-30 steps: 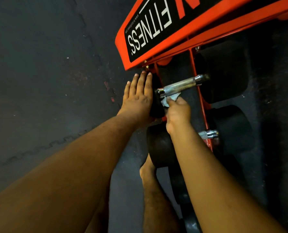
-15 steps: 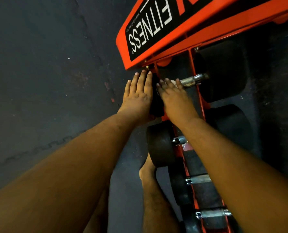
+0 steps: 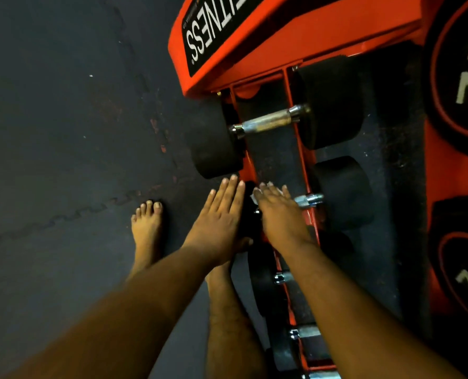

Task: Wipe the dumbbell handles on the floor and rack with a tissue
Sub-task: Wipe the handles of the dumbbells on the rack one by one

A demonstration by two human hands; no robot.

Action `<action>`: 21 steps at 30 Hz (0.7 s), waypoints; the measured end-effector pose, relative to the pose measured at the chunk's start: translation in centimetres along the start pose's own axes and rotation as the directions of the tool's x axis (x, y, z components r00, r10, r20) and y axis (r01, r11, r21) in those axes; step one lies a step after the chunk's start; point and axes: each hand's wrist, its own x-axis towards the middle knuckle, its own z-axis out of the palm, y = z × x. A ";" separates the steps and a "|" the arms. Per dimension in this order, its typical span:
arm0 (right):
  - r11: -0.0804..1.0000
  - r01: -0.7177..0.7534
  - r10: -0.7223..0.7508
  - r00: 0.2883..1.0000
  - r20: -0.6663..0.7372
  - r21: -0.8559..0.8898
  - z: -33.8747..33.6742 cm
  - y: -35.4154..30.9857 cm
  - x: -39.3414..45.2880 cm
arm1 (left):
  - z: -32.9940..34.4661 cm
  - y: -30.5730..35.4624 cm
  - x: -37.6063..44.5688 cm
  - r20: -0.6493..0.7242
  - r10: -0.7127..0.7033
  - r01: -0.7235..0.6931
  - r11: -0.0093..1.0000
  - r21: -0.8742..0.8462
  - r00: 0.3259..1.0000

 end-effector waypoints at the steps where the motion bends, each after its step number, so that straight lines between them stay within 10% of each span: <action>1: 0.998 0.021 -0.017 0.998 0.067 -0.054 0.5 0.2 -0.2 | 1.1 0.5 0.1 0.048 -0.029 0.030 1.000 0.000 0.998; 21: 0.953 0.105 -0.156 0.974 -0.165 -0.283 4.8 4.2 -4.3 | 3.7 1.1 1.7 -0.015 -0.116 0.116 0.993 -0.025 0.993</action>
